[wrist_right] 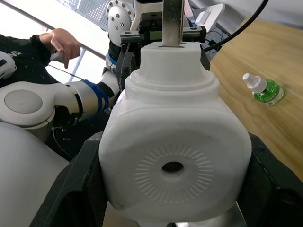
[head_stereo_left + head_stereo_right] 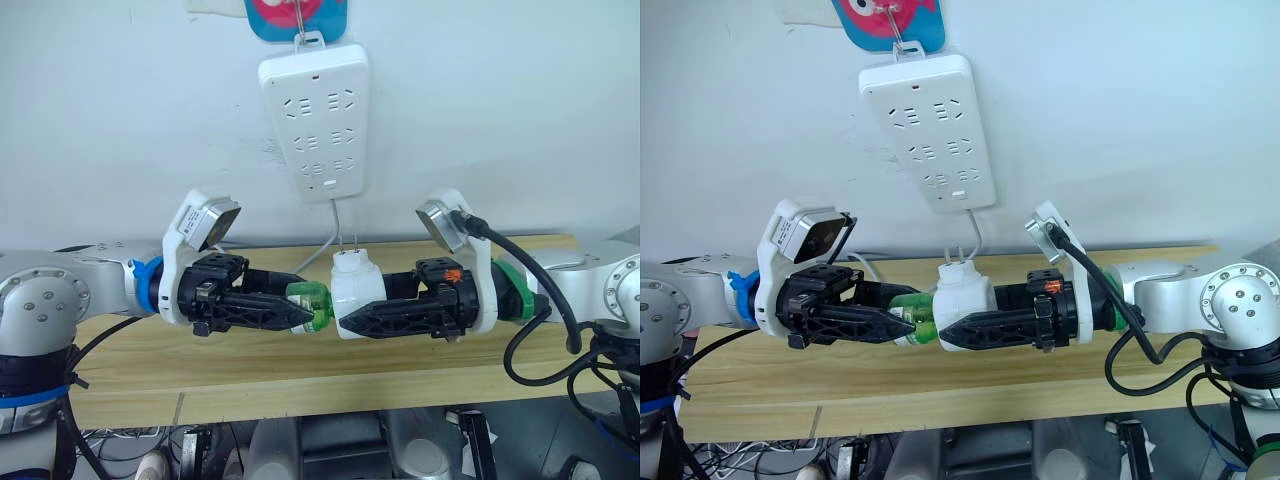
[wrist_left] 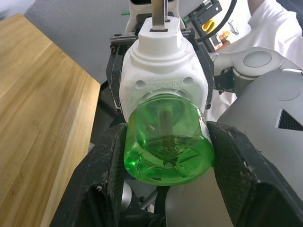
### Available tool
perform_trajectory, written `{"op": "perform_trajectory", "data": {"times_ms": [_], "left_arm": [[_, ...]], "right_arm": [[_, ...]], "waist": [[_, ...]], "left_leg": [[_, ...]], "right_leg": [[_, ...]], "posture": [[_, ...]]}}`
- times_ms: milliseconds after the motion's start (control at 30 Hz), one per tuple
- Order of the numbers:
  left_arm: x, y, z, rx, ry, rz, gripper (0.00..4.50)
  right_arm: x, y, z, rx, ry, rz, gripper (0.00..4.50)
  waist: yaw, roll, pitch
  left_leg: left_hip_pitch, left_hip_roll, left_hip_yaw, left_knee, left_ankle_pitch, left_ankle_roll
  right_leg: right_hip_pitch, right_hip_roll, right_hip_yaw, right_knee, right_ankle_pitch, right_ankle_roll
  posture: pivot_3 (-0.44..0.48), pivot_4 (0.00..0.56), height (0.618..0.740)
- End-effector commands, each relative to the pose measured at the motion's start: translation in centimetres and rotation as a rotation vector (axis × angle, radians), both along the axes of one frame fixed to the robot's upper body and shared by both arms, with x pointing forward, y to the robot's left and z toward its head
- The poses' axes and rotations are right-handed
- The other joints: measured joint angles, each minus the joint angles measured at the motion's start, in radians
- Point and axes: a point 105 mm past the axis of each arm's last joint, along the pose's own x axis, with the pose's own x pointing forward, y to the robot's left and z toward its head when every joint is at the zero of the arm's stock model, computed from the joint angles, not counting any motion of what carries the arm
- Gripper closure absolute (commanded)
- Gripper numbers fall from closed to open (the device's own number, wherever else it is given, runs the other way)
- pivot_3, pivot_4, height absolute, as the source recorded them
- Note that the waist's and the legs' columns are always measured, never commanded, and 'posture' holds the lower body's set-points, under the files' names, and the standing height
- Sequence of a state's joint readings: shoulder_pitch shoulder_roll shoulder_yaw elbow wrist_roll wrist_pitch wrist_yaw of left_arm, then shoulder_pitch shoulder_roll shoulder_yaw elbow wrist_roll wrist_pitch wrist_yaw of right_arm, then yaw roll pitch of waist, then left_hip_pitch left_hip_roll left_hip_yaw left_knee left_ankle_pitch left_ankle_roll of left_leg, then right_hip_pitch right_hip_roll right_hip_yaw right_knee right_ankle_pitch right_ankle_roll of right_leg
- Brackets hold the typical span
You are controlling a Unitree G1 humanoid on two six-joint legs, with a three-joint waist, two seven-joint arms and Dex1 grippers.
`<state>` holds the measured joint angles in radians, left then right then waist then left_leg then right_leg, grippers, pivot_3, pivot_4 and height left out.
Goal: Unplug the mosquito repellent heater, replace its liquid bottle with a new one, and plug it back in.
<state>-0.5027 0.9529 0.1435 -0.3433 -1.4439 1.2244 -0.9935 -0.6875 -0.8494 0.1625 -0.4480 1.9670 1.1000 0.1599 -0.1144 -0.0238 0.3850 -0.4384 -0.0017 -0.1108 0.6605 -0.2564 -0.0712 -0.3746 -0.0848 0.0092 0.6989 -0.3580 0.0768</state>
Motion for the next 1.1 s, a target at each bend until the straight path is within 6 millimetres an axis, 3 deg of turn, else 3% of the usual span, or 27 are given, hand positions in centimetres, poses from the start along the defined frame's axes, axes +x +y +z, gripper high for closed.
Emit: {"op": "perform_trajectory", "data": {"times_ms": [33,1100], "left_arm": [[-0.8,0.0,0.4,-0.012,-0.033,-0.035,2.25],[-0.5,0.9,0.0,0.012,-0.060,0.018,2.25]], "right_arm": [[0.6,-0.5,0.4,-0.007,-0.026,-0.043,1.45],[2.7,-1.4,0.7,0.005,-0.070,-0.231,1.45]], "waist": [[0.000,0.000,0.000],[0.000,0.000,0.000]], "left_leg": [[0.000,0.000,0.000,0.000,0.000,0.000],[0.000,0.000,0.000,0.000,0.000,0.000]], "right_leg": [[0.000,0.000,0.000,0.000,0.000,0.000],[0.000,0.000,0.000,0.000,0.000,0.000]], "posture": [[-0.183,0.383,0.740],[-0.179,0.385,0.740]]}}
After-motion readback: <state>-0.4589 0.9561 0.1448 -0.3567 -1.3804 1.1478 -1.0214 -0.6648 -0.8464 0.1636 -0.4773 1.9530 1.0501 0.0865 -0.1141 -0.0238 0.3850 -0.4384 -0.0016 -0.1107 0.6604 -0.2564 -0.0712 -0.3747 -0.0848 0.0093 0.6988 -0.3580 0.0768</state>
